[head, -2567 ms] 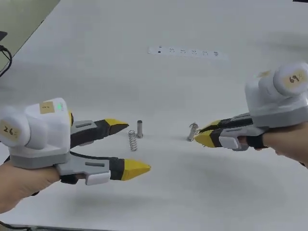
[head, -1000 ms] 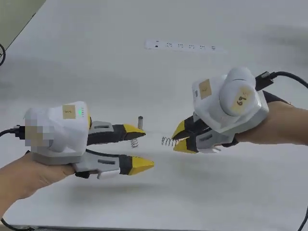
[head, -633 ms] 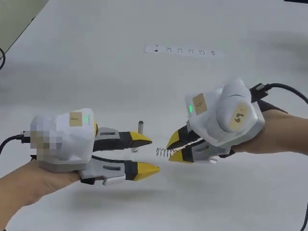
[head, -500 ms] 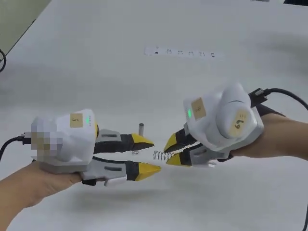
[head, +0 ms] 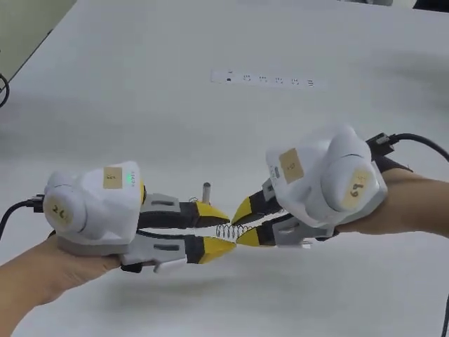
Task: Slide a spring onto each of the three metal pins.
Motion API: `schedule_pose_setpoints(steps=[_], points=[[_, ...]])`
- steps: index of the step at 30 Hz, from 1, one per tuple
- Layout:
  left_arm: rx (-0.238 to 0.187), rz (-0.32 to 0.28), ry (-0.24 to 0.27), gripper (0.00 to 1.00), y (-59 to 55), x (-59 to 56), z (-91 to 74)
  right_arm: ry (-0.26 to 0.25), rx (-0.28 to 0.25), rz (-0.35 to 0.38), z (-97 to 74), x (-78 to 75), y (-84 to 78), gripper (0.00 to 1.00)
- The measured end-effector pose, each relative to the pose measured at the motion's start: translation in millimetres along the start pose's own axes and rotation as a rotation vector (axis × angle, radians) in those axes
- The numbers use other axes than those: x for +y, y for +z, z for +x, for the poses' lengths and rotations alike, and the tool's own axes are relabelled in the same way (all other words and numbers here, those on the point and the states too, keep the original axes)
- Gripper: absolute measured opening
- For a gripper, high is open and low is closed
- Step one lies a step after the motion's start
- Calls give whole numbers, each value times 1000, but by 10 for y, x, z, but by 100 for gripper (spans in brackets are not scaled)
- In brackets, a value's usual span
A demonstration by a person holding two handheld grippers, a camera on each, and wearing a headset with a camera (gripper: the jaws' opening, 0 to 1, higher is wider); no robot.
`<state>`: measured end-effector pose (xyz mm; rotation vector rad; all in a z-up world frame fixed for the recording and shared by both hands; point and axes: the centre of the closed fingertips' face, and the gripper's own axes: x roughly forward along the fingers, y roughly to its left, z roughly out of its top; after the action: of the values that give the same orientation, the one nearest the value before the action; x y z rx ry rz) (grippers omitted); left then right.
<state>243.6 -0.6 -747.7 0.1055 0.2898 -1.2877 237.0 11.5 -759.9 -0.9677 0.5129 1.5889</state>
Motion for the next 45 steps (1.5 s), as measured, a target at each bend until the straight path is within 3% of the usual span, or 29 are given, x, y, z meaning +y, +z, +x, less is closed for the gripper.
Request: schedule_pose_setpoints(steps=[8, 19, 39, 45], points=[[-11, -8, -1, 7, 18, -6, -6, 5, -27, -13, -22, 41, 24, 8], [-13, -4, 4, 2, 21, 0, -1, -10, -21, -30, -27, -2, 28, 8], [-19, -39, -1, 1, 26, 25, -8, -43, -56, 46, -86, -33, -24, 9], [-20, -43, -2, 1, 25, 24, -25, -71, -100, 128, -179, -50, -80, 11]])
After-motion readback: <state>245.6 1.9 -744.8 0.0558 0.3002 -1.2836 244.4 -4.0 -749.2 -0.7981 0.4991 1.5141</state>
